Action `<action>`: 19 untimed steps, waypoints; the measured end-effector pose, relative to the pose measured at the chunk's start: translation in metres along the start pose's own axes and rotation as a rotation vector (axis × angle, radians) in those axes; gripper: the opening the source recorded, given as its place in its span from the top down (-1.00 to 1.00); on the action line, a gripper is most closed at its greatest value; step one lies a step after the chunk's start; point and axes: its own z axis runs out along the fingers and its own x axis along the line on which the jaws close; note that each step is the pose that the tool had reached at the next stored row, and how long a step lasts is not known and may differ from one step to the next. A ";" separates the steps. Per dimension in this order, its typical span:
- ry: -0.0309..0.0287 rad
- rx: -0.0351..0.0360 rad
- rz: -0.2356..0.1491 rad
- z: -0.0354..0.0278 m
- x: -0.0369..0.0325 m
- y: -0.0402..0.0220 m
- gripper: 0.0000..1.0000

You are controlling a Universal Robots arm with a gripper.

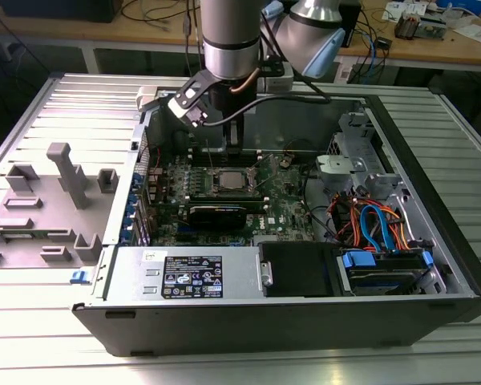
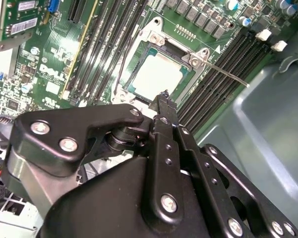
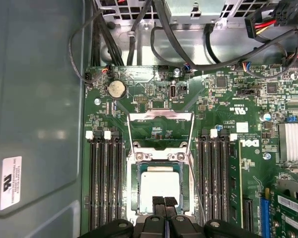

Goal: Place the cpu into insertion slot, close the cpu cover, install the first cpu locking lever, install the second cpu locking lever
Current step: 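Close the cpu cover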

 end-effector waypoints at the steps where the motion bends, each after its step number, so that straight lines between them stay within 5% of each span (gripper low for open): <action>1: 0.0000 -0.0001 0.000 -0.0015 0.0001 0.0001 0.79; 6: -0.0013 -0.0001 0.000 -0.0105 0.0003 0.0007 0.79; 19: -0.0015 0.0152 0.000 -0.0097 0.0002 0.0146 0.79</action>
